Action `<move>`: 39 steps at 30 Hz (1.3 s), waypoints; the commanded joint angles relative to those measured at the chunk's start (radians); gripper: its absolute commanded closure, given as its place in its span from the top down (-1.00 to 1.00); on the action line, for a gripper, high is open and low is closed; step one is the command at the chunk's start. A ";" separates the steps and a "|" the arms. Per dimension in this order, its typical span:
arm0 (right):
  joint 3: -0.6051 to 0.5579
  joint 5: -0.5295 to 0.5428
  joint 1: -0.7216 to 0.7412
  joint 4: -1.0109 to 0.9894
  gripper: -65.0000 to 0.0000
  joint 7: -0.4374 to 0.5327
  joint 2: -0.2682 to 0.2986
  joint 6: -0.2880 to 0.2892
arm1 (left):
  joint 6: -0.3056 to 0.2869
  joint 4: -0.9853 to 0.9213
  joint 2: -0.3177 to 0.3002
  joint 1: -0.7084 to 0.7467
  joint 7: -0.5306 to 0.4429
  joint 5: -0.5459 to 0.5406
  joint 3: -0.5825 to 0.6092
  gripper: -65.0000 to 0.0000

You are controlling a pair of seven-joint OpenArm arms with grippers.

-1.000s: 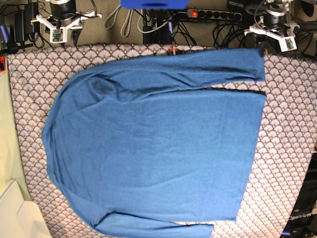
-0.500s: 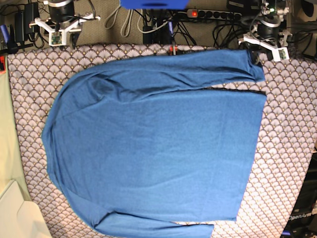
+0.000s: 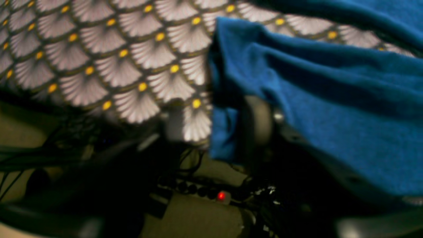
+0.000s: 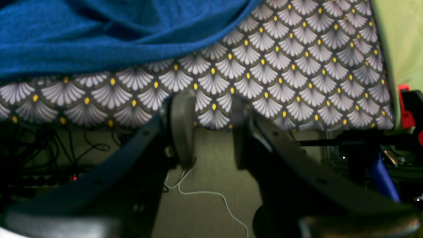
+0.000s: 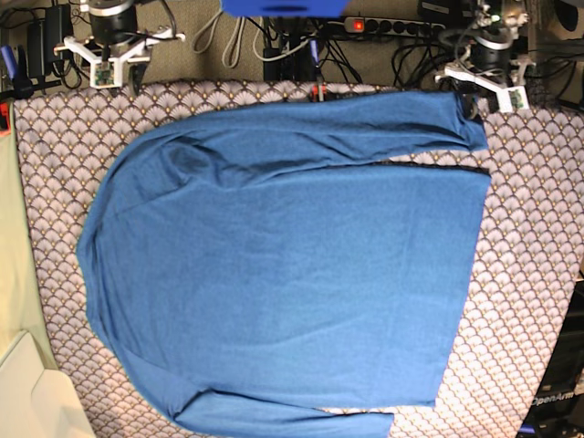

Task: Fold the T-shirt properly
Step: 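Grasp the shirt's shoulder corners with the left and right grippers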

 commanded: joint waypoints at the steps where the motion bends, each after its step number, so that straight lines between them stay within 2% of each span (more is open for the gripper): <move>1: 0.003 -0.001 -0.011 0.014 -0.37 0.021 0.005 0.004 | -0.011 -0.007 -0.006 0.010 0.030 -0.005 0.010 -0.42; 5: 0.003 -0.001 -0.011 0.014 -0.37 0.021 0.005 0.004 | -0.011 -0.025 -0.006 -0.006 0.031 -0.003 0.036 -0.98; 6: 0.003 -0.001 -0.011 0.014 -0.37 0.021 0.005 0.004 | -0.011 -0.030 -0.006 -0.006 0.031 -0.003 0.040 -1.00; 13: 0.003 -0.001 -0.011 0.015 -0.38 0.021 0.005 0.004 | -0.011 -0.023 -0.005 -0.001 0.031 -0.005 0.030 -0.99; 17: 0.006 -0.001 -0.008 0.015 -0.37 0.021 0.005 0.059 | -0.011 -0.013 -0.008 0.011 0.031 -0.009 0.029 -0.99; 24: 0.005 -0.001 0.058 0.012 -0.37 0.019 0.005 0.064 | -0.011 -0.007 -0.009 0.019 0.031 -0.006 0.027 -0.99; 29: -0.001 -0.001 0.150 0.012 -0.37 -0.111 0.020 0.067 | -0.011 0.001 -0.009 0.020 0.031 -0.003 0.027 -0.99; 30: -0.004 -0.001 0.168 0.010 -0.37 -0.145 0.027 0.081 | -0.011 0.009 -0.009 0.020 0.031 -0.003 0.027 -0.99; 34: 0.003 -0.001 0.242 0.010 -0.36 -0.251 0.023 0.227 | -0.009 0.035 -0.009 0.033 0.031 -0.003 0.027 -0.99; 36: 0.002 -0.001 0.270 0.010 -0.26 -0.285 0.020 0.250 | -0.009 0.044 -0.011 0.034 0.031 -0.003 0.027 -0.99; 39: -0.001 -0.001 0.286 0.010 -0.07 -0.305 0.020 0.251 | -0.009 0.043 -0.034 0.034 0.031 -0.008 0.026 -0.99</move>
